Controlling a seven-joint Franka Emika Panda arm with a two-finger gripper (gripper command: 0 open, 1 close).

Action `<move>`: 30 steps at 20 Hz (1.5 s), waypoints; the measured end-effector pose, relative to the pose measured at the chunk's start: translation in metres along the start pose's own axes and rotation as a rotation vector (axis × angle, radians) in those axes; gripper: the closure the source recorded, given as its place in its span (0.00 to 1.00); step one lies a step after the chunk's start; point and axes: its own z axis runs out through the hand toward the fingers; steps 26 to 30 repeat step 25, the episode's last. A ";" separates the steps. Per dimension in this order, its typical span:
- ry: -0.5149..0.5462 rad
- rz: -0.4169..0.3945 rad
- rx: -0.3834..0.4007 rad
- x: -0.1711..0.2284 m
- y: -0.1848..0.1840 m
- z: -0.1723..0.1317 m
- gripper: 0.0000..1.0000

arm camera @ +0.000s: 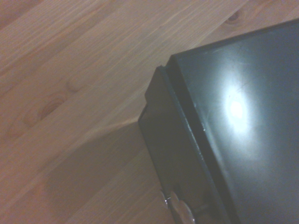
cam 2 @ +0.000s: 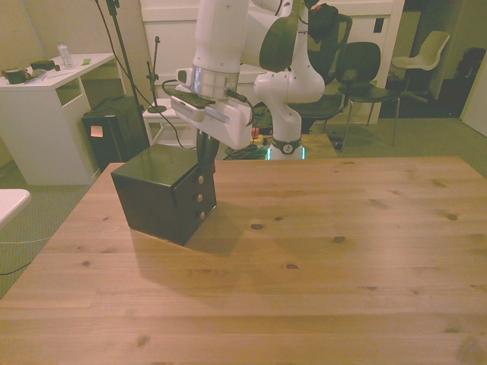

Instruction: Close the top drawer

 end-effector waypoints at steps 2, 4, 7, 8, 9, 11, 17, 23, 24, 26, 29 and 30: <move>0.001 0.006 -0.007 0.003 0.000 0.001 1.00; 0.003 0.011 -0.014 0.004 -0.001 0.002 1.00; 0.003 0.015 -0.019 0.004 -0.003 0.003 1.00; 0.003 0.015 -0.020 0.004 -0.003 0.003 1.00; 0.003 0.015 -0.020 0.004 -0.003 0.003 1.00; 0.003 0.015 -0.021 0.004 -0.003 0.003 1.00; -0.009 -0.014 0.011 -0.015 -0.014 -0.003 1.00; -0.039 -0.080 0.105 -0.053 -0.027 -0.019 1.00; -0.052 -0.093 0.122 -0.060 -0.026 -0.024 1.00; -0.069 -0.109 0.141 -0.067 -0.024 -0.030 1.00; -0.069 -0.109 0.141 -0.067 -0.024 -0.030 1.00; -0.069 -0.109 0.141 -0.067 -0.024 -0.030 1.00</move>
